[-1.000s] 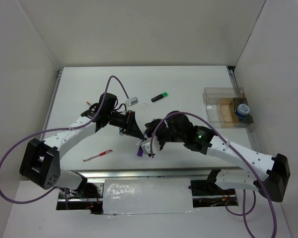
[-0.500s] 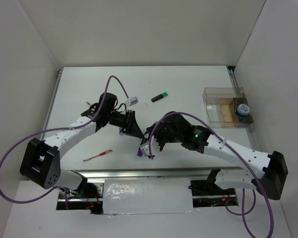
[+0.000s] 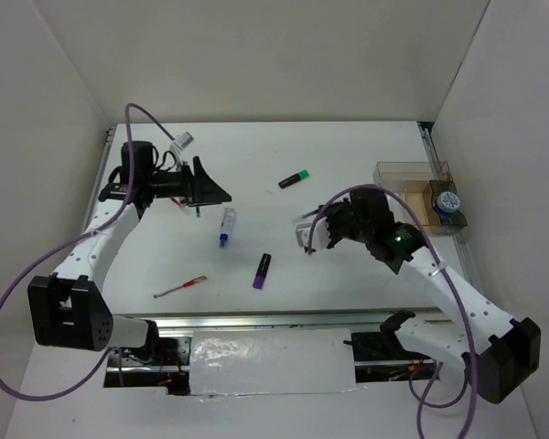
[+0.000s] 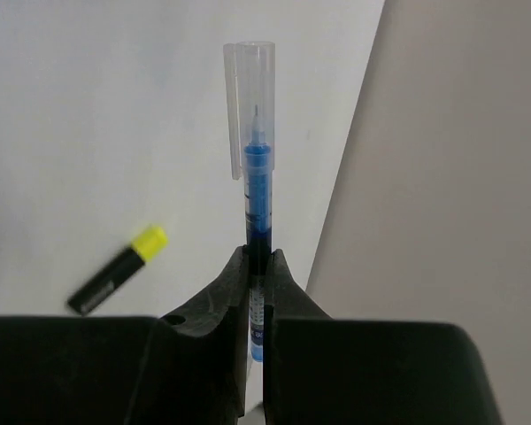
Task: Sort the stationery into containers
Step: Place the pen in the storage box.
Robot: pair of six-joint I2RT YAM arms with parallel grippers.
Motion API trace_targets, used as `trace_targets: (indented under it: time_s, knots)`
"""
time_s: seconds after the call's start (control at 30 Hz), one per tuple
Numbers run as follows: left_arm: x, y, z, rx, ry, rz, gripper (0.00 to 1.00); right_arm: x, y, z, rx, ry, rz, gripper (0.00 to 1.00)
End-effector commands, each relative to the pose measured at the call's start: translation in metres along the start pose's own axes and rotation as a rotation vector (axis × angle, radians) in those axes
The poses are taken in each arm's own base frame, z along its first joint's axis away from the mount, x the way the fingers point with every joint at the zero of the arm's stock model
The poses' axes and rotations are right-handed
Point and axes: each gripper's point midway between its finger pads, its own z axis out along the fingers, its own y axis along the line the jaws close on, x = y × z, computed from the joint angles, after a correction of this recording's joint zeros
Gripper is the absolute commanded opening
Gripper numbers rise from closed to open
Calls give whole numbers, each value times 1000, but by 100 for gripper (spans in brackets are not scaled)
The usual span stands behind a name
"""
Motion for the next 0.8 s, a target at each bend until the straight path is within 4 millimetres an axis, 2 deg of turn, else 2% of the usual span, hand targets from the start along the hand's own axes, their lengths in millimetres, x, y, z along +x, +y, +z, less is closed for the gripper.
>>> trace_targets:
  time_s: [0.0,0.03,0.07,0.1,0.13,0.17,0.2,0.23,0.27,0.3,0.33,0.37,0.4,0.43,0.47,0.5,0.53,0.57,0.6,0.63,0.67,0.7,0.73,0.77]
  knots:
    - [-26,-15,-22,-27,-96,137,99,67,10,-21,-44,151,79,0]
    - [-26,-14,-23,-41,-100,149,99,85,4,-27,-37,190,103,0]
    - [-26,-12,-24,-59,-106,182,99,104,5,-33,-44,232,131,0]
    - [-24,-12,-23,-72,-108,198,99,128,11,-30,-76,268,150,0]
    - [-21,-3,-21,-106,-111,182,99,163,8,-48,-58,354,186,0]
    - [-18,0,-20,-117,-114,172,99,183,10,-53,-62,397,204,0]
    - [-16,3,-19,-122,-114,156,99,205,20,-49,-104,428,213,0]
    - [-13,11,-17,-133,-114,131,99,236,16,-66,-84,507,230,0]
    - [-11,16,-16,-137,-108,113,99,254,26,-62,-117,527,245,0]
    - [-9,20,-14,-140,-100,96,99,267,25,-64,-121,552,248,0]
    - [-7,23,-13,-143,-94,78,99,285,16,-76,-102,601,243,0]
    - [-6,27,-12,-147,-92,66,99,298,23,-68,-127,606,259,0]
    - [-6,28,-11,-146,-91,57,99,308,11,-71,-110,625,243,0]
    - [-6,30,-11,-144,-92,52,99,319,9,-74,-111,659,244,0]
    - [-6,31,-11,-147,-94,50,99,332,19,-66,-144,669,258,0]
    - [-6,33,-11,-151,-95,52,99,343,5,-69,-126,693,248,0]
    - [-7,32,-11,-152,-98,55,99,356,13,-65,-149,710,268,0]
    - [-7,33,-11,-155,-99,54,99,363,11,-66,-149,725,270,0]
    - [-8,34,-11,-154,-99,56,99,372,-1,-68,-130,741,260,0]
    - [-8,34,-11,-156,-98,58,99,379,-2,-69,-132,752,262,0]
    - [-7,36,-11,-157,-95,53,99,390,9,-67,-161,768,272,0]
    - [-8,38,-12,-160,-98,56,99,398,3,-71,-155,786,260,0]
    - [-7,39,-12,-159,-96,53,99,406,9,-68,-177,794,251,0]
    - [-7,41,-12,-162,-98,51,99,413,9,-73,-184,818,248,0]
